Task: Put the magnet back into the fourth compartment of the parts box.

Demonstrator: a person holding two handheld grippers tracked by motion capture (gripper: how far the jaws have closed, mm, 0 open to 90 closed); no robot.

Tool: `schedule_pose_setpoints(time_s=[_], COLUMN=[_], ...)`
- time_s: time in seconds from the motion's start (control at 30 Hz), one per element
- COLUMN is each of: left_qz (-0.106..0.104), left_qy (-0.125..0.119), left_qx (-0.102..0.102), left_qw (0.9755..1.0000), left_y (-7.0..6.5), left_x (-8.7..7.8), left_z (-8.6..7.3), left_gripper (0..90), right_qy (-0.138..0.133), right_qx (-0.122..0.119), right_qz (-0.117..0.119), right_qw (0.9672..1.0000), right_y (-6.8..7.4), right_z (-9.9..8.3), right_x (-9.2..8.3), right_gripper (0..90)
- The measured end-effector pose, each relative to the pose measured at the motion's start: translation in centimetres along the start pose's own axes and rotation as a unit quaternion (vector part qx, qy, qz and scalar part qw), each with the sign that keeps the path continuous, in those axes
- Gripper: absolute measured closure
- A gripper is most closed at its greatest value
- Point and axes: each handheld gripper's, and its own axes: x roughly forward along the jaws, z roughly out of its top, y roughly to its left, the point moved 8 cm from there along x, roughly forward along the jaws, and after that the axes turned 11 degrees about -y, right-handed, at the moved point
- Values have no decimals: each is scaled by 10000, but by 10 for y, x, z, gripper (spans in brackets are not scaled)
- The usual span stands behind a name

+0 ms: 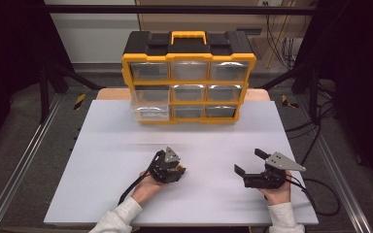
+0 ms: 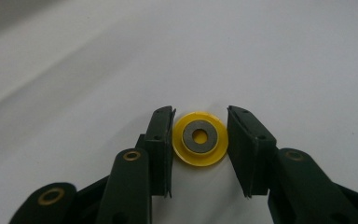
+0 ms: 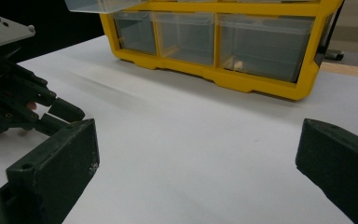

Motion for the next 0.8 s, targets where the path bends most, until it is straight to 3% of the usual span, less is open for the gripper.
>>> schedule_pose_setpoints(time_s=[0.27,0.53,0.8], left_qz=[4,-45,-42], left_qy=[4,45,-127], left_qx=[-7,115,99], left_qw=[10000,9999,9999], left_y=[0,-3,-2], left_x=[0,-2,-13], left_z=[0,2,10], left_gripper=[624,625,625], right_qy=[-5,-10,-11], right_qx=[-19,10,20], right_qz=[13,11,14], right_qw=[10000,10000,10000], right_y=[0,0,1], right_z=[-1,0,0], right_x=[1,0,0], right_gripper=[0,0,0])
